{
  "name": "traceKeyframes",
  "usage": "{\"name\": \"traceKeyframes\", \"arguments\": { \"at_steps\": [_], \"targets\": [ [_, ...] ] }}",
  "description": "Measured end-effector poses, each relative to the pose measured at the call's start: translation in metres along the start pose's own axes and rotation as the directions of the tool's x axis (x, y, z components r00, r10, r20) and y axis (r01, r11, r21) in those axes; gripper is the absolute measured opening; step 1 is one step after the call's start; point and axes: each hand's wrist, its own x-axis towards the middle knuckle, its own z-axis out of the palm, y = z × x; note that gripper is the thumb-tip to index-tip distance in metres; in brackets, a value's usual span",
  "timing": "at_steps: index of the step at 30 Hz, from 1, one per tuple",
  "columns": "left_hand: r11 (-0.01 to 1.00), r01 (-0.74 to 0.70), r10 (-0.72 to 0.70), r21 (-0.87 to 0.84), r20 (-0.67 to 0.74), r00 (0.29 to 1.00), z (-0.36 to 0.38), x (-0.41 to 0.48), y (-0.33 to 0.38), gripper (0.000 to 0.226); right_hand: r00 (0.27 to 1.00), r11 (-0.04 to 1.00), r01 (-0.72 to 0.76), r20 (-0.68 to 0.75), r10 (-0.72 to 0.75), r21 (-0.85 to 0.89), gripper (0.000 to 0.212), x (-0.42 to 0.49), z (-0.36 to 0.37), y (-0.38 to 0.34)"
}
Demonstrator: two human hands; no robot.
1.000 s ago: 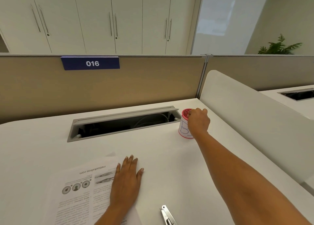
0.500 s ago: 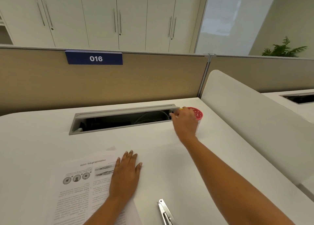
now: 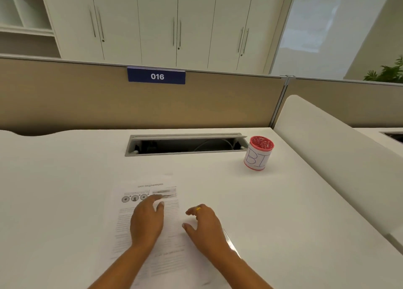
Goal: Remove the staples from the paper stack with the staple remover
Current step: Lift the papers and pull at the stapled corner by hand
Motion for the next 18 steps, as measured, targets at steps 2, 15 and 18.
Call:
{"name": "traceKeyframes", "arguments": {
  "at_steps": [2,15,18],
  "targets": [
    [0.999,0.043,-0.042,0.02,-0.022,0.999,-0.017,-0.009,-0.014,0.03,0.999,0.999,-0.028,0.031,0.029,-0.027,0.043,-0.013,0.008,-0.002],
    [0.956,0.29,-0.29,0.033,0.002,0.957,-0.082,-0.056,-0.06,0.047,0.977,0.975,-0.214,0.001,0.215,-0.054,0.083,-0.049,0.014,-0.02],
    [0.942,0.334,-0.332,-0.034,0.059,0.942,-0.089,-0.057,-0.058,0.048,0.973,0.972,-0.229,-0.024,0.228,-0.042,0.077,-0.053,0.017,-0.021]
  ]
}}
